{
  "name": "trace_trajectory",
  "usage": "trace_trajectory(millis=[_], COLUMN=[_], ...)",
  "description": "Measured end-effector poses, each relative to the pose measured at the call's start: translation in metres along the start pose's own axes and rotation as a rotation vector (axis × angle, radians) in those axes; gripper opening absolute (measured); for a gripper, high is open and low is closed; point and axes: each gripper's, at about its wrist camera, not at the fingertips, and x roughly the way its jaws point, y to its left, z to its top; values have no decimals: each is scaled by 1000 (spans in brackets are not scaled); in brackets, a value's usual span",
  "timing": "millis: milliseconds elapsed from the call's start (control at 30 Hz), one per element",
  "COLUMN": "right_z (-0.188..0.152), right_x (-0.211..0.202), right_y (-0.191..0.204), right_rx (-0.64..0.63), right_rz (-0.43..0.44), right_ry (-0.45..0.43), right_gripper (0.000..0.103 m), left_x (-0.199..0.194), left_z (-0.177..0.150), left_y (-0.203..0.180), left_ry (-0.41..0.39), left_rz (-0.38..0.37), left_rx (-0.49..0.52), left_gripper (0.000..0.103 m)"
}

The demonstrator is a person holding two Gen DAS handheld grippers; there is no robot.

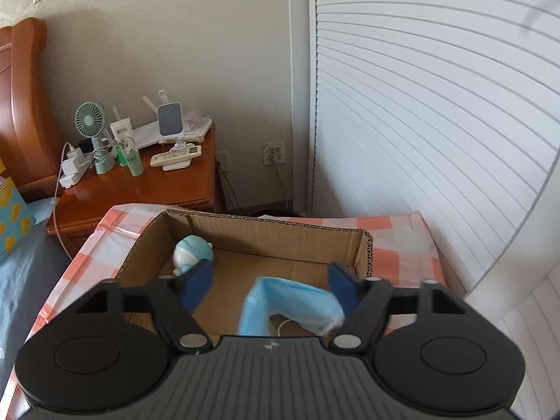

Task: Organize soft objects
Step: 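Withdraw both tools from the box back over the table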

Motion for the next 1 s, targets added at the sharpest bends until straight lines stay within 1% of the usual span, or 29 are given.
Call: trace_trajectory(millis=[33, 100, 267, 367, 433, 667, 800, 933, 1000], right_z=[-3, -10, -36, -61, -79, -150, -187, -212, -223], right_x=[-4, -18, -56, -75, -86, -111, -116, -119, -121], right_y=[1, 1, 7, 12, 15, 17, 19, 24, 29], right_rx=[9, 25, 31, 29, 34, 101, 123, 146, 116], right_rz=[-7, -2, -70, -122, -137, -116, -108, -75, -53], right_ry=[-11, -28, -29, -12, -5, 11, 37, 68, 76], right_gripper=[99, 103, 103, 103, 103, 103, 103, 103, 103], left_x=[0, -2, -11, -15, -20, -32, -30, -27, -25], left_z=[-2, -3, -11, -16, -19, -30, -38, -43, -45], left_y=[0, 1, -2, -5, -6, -9, -11, -14, -15], left_ry=[3, 7, -5, -5, -8, -13, 11, 29, 35], left_rz=[3, 11, 14, 17, 21, 7, 6, 8, 1], left_rx=[0, 0, -7, 8, 17, 21, 28, 35, 31], left_gripper=[100, 100, 100, 100, 100, 100, 100, 100, 100])
